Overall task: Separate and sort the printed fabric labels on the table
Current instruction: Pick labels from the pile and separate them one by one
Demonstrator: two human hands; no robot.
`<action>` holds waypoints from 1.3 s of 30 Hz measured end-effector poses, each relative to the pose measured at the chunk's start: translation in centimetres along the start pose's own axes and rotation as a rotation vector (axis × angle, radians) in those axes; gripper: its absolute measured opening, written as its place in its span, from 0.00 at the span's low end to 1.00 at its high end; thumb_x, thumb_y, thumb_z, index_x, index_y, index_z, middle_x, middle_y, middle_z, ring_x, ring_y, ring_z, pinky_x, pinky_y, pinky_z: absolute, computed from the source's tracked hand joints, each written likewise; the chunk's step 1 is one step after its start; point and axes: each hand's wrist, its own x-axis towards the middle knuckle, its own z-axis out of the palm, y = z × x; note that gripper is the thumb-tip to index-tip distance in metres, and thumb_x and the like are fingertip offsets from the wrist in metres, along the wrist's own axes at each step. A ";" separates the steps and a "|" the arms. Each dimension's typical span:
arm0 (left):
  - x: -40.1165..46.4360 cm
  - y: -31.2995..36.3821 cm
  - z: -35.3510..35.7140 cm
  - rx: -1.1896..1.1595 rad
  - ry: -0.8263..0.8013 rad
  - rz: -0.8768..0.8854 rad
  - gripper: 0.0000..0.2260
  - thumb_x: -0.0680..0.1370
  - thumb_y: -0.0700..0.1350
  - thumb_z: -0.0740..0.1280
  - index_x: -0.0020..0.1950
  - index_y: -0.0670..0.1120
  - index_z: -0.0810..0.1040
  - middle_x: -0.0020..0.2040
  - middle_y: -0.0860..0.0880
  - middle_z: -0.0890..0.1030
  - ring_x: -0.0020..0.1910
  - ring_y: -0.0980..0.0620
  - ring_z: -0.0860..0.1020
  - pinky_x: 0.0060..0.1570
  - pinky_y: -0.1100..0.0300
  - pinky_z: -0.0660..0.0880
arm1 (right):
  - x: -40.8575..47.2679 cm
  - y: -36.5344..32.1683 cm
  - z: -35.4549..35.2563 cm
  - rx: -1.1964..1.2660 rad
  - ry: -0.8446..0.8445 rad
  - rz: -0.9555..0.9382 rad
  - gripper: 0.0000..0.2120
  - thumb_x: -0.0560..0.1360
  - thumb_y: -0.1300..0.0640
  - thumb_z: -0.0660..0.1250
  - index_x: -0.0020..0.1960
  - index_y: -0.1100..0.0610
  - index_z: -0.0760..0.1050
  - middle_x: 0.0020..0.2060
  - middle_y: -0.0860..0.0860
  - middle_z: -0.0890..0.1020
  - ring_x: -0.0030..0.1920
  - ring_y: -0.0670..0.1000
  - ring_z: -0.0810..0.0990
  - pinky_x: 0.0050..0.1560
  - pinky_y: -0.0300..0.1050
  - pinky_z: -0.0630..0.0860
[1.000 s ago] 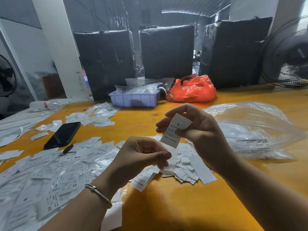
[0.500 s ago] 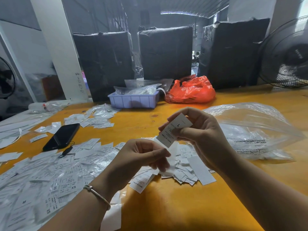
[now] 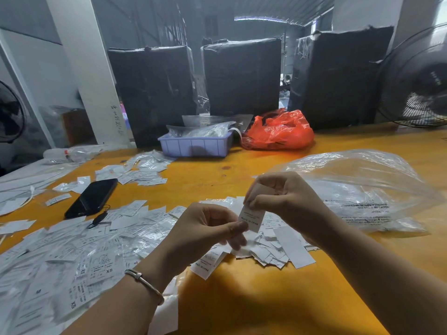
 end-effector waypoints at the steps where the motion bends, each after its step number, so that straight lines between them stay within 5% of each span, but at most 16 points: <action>1: 0.0 0.0 0.0 0.004 -0.001 -0.003 0.13 0.72 0.49 0.72 0.41 0.38 0.83 0.38 0.43 0.85 0.34 0.51 0.82 0.35 0.65 0.73 | 0.0 0.1 0.1 0.004 -0.013 0.016 0.07 0.69 0.69 0.68 0.34 0.61 0.80 0.32 0.62 0.80 0.34 0.52 0.75 0.37 0.50 0.69; 5: 0.0 0.0 0.2 -0.010 0.025 -0.001 0.11 0.72 0.48 0.72 0.41 0.39 0.83 0.38 0.43 0.86 0.35 0.51 0.82 0.34 0.66 0.73 | -0.1 0.2 0.4 0.039 -0.051 0.063 0.03 0.70 0.66 0.70 0.38 0.67 0.80 0.34 0.64 0.79 0.35 0.52 0.75 0.39 0.48 0.69; 10: 0.1 0.0 0.0 -0.037 0.079 -0.015 0.13 0.71 0.48 0.72 0.44 0.38 0.83 0.39 0.43 0.86 0.36 0.50 0.83 0.35 0.65 0.74 | 0.2 0.1 -0.2 0.125 0.106 0.014 0.03 0.71 0.65 0.70 0.40 0.60 0.81 0.34 0.57 0.82 0.34 0.46 0.75 0.35 0.34 0.72; 23: 0.0 0.2 -0.1 -0.086 0.136 -0.031 0.11 0.71 0.47 0.72 0.48 0.41 0.84 0.43 0.44 0.86 0.40 0.49 0.85 0.35 0.66 0.76 | -0.2 0.5 0.4 -0.094 0.150 -0.092 0.04 0.68 0.61 0.76 0.38 0.54 0.83 0.34 0.51 0.84 0.36 0.50 0.81 0.37 0.47 0.77; 28: 0.2 0.1 0.0 -0.104 0.157 -0.043 0.12 0.68 0.48 0.73 0.46 0.42 0.85 0.43 0.46 0.86 0.41 0.52 0.84 0.35 0.66 0.76 | 0.0 0.5 0.2 0.110 0.125 -0.010 0.02 0.69 0.64 0.74 0.39 0.58 0.83 0.34 0.51 0.85 0.34 0.41 0.80 0.35 0.31 0.73; 39: 0.1 0.3 0.1 -0.162 0.165 -0.049 0.11 0.69 0.44 0.72 0.48 0.40 0.84 0.43 0.44 0.86 0.43 0.50 0.85 0.39 0.66 0.78 | -0.2 0.5 0.3 -0.152 0.067 -0.080 0.07 0.69 0.61 0.74 0.37 0.51 0.83 0.33 0.49 0.84 0.33 0.42 0.77 0.34 0.35 0.73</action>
